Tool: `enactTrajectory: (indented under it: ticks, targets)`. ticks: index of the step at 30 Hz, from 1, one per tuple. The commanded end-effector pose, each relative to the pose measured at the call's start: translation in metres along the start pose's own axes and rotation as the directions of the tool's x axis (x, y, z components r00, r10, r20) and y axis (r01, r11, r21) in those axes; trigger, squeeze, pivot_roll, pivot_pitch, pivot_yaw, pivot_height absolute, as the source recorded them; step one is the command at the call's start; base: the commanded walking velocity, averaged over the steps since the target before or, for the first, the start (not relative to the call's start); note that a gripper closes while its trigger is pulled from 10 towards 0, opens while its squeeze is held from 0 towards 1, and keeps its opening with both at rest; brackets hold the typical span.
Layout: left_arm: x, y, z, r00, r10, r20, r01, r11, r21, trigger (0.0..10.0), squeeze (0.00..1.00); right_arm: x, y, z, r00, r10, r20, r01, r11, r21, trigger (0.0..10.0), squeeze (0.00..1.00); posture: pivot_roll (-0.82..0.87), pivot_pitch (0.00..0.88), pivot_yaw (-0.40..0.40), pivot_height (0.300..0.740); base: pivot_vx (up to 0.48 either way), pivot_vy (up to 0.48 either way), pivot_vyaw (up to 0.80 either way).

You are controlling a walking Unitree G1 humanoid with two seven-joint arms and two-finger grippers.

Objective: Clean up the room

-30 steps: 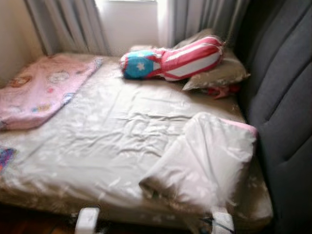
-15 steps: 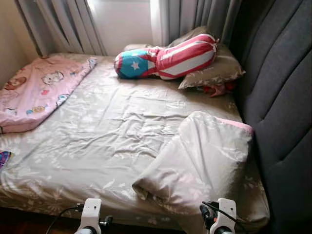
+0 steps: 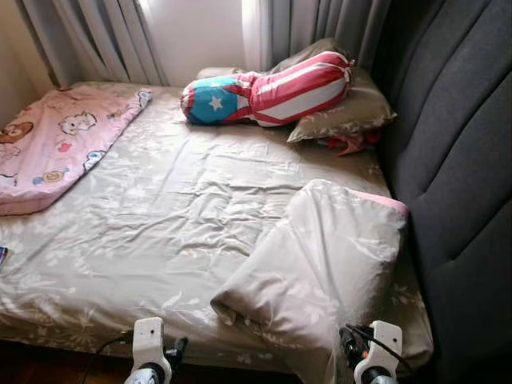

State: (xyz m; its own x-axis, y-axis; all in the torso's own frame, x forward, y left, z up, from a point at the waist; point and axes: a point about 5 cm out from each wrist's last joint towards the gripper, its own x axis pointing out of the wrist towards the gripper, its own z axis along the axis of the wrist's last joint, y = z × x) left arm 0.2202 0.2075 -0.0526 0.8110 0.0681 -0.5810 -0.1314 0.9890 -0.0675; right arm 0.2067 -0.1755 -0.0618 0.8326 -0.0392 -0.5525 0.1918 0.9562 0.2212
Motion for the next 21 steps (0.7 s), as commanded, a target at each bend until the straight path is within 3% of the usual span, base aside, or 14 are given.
enactTrajectory:
  ticks: [1,4,5,7,13,15,20,21]
  targets:
    - [0.002,-0.004,0.005,1.0,-0.007,0.03,0.008,1.0,-0.012,10.0,0.0,0.001,-0.002,0.002,1.0,-0.001,0.003,0.001,1.0,0.007,10.0,0.0,-0.05,0.0,-0.051,0.74,0.0,0.0,0.0]
    - [0.003,-0.006,0.011,0.998,-0.01,0.068,0.011,1.0,-0.017,10.0,0.0,0.003,-0.002,0.006,1.0,0.016,0.005,-0.015,1.0,-0.027,10.0,0.0,-0.06,0.0,-0.054,0.74,0.0,0.0,0.0]
    - [0.012,-0.013,0.045,0.979,-0.024,0.202,0.022,1.0,0.016,10.0,0.0,0.004,0.0,0.009,0.999,0.047,0.001,-0.047,0.996,-0.077,10.0,0.0,-0.06,0.0,-0.06,0.74,0.0,0.0,0.0]
    - [0.02,-0.015,0.073,0.973,-0.022,0.229,0.0,0.995,0.096,10.0,0.0,0.005,0.001,0.011,0.998,0.065,-0.002,-0.065,0.991,-0.117,10.0,0.0,-0.05,0.0,-0.066,0.74,0.0,0.0,0.0]
    - [0.02,-0.023,0.09,0.943,-0.057,0.327,0.042,0.998,0.052,10.0,0.0,0.005,0.001,0.011,0.999,0.037,0.015,-0.035,0.997,-0.073,10.0,0.0,-0.03,0.0,-0.062,0.74,0.0,0.0,0.0]
    - [0.016,-0.026,0.094,0.912,-0.087,0.401,0.085,0.996,0.022,10.0,0.0,0.005,0.0,0.013,0.999,0.009,0.048,-0.009,1.0,-0.016,10.0,0.0,-0.04,0.0,-0.043,0.74,0.0,0.0,0.0]
    - [0.01,-0.029,0.093,0.883,-0.134,0.451,0.11,0.991,0.078,10.0,0.0,0.003,-0.001,0.014,0.996,-0.013,0.084,0.011,1.0,0.023,10.0,0.0,-0.03,0.0,-0.041,0.74,0.0,0.0,0.0]
    - [0.008,-0.029,0.093,0.872,-0.141,0.47,0.11,0.99,0.093,10.0,0.0,0.003,0.0,0.014,0.996,-0.004,0.089,0.005,1.0,-0.011,10.0,0.0,-0.03,0.0,-0.045,0.74,0.0,0.0,0.0]
